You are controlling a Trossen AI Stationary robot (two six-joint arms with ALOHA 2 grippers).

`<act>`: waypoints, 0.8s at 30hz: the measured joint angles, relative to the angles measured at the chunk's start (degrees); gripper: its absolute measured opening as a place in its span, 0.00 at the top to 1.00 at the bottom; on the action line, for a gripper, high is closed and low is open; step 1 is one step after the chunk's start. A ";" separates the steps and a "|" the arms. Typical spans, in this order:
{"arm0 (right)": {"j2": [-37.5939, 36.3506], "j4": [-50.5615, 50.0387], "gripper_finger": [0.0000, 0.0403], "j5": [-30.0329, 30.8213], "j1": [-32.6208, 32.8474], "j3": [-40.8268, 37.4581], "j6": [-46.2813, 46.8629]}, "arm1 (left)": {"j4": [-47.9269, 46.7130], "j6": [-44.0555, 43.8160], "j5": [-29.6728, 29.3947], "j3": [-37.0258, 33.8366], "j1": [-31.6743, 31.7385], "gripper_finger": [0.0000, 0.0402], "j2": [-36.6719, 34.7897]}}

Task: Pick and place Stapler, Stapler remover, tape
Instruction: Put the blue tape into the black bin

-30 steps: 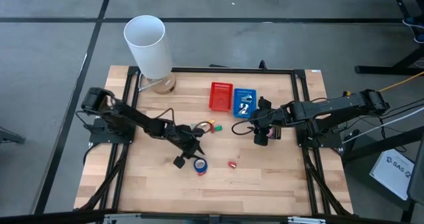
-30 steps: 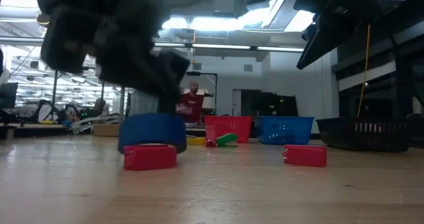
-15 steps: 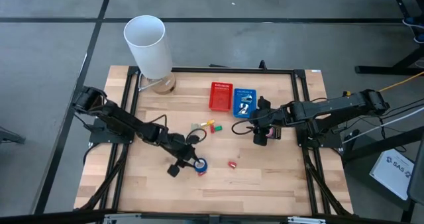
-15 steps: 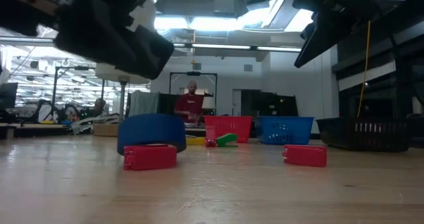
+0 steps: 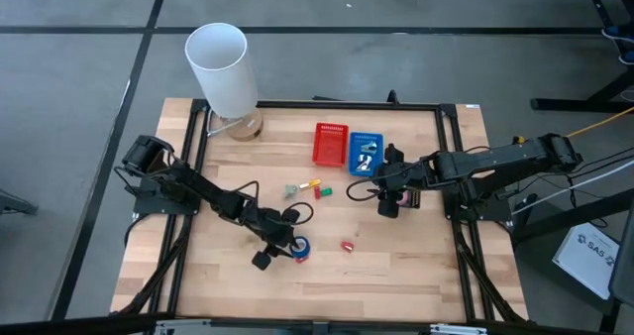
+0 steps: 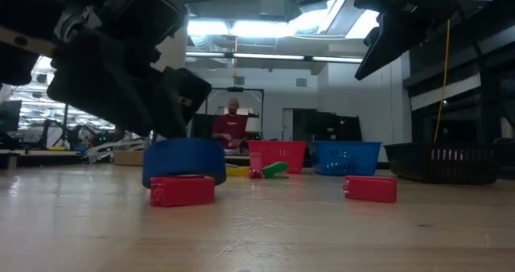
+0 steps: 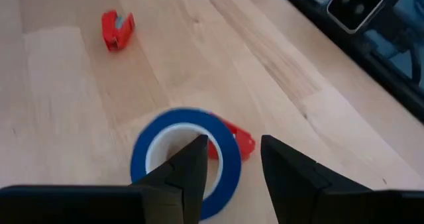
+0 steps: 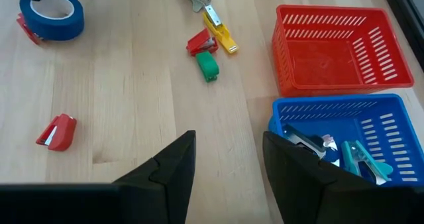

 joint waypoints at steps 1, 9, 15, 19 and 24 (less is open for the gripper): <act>0.00 0.00 0.56 0.00 0.00 0.00 0.02 | 0.29 -0.04 0.02 0.00 0.00 0.65 0.23; 0.00 0.00 0.56 0.00 -0.01 0.00 -0.17 | -0.19 -2.39 0.02 0.01 0.04 0.62 0.43; 0.00 -0.01 0.56 0.00 -0.01 0.00 -0.17 | 0.47 -3.41 0.58 0.02 0.05 0.64 2.82; 0.00 -0.04 0.56 -0.08 -0.02 0.00 -0.44 | 2.82 -3.50 1.95 0.02 0.38 0.68 3.90; 0.00 -0.04 0.56 -0.17 -0.02 0.00 -1.40 | 3.74 -1.01 1.09 0.02 0.44 0.80 3.73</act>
